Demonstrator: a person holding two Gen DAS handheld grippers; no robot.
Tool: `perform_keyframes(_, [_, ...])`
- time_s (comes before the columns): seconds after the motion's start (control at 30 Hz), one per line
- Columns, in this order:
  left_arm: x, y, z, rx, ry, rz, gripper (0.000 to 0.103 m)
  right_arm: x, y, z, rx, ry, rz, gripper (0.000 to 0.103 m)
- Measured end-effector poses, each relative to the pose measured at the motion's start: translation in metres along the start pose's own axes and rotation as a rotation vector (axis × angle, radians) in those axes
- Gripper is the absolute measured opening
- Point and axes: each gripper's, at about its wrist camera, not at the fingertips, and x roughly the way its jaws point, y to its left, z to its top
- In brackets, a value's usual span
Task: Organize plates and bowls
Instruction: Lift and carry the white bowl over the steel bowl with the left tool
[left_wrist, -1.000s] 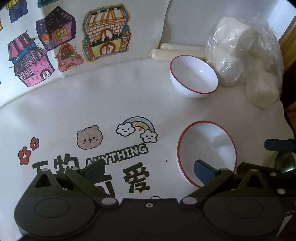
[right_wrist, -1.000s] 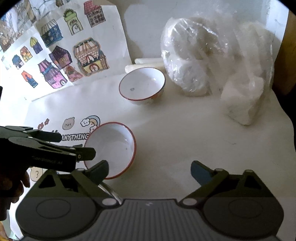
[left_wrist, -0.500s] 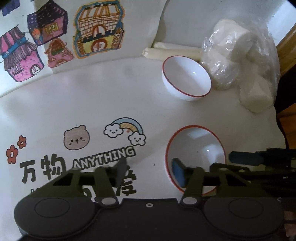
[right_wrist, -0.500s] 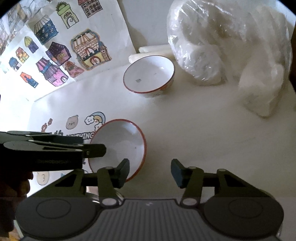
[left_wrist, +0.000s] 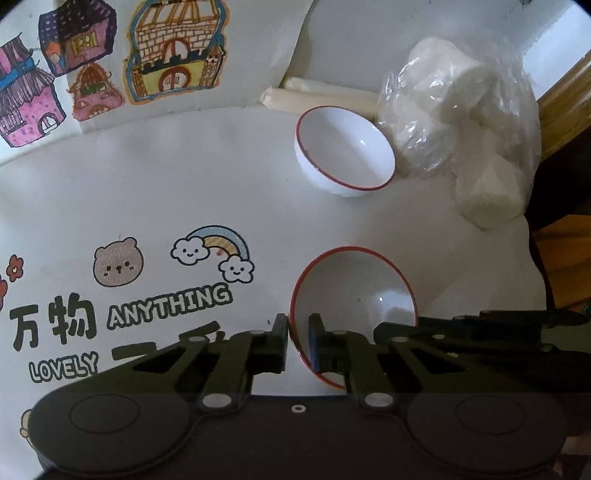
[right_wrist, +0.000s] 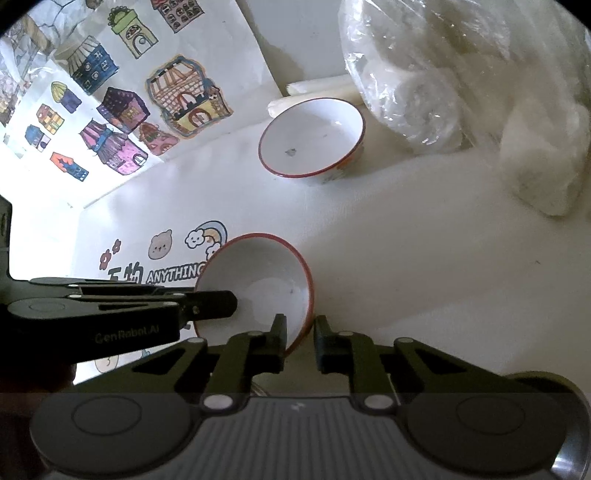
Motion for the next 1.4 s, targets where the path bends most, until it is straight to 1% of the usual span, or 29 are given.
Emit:
perform_keyframes(0.2, [-0.014,-0.012,0.002,0.03,-0.046,-0.004,0.012,-0.012,-0.006,-0.003,0.013,-0.026,0.007,0.016])
perform_keyframes(0.4, [-0.03,-0.031,0.004,0.047,-0.095,-0.025,0.012,-0.041,-0.018,-0.001,0.047,-0.085,0.028,0.016])
perform_keyframes(0.57, [-0.041,-0.06,0.006,0.068,-0.149,-0.065,0.012,-0.078,-0.04,-0.001,0.074,-0.152,0.043,0.016])
perform_keyframes(0.73, [-0.046,-0.096,0.004,0.101,-0.176,-0.105,0.012,-0.112,-0.067,-0.001,0.092,-0.195,0.031,0.016])
perform_keyframes(0.9, [-0.041,-0.131,0.0,0.135,-0.171,-0.133,0.012,-0.135,-0.097,-0.01,0.119,-0.21,0.013,0.016])
perform_keyframes(1.1, [-0.029,-0.159,-0.012,0.162,-0.144,-0.153,0.012,-0.146,-0.124,-0.029,0.145,-0.193,0.003,0.016])
perform_keyframes(1.23, [-0.022,-0.167,-0.023,0.162,-0.114,-0.153,0.012,-0.148,-0.135,-0.041,0.149,-0.162,0.006,0.016])
perform_keyframes(1.4, [-0.015,-0.166,-0.039,0.142,-0.072,-0.149,0.012,-0.147,-0.141,-0.054,0.143,-0.114,0.02,0.017])
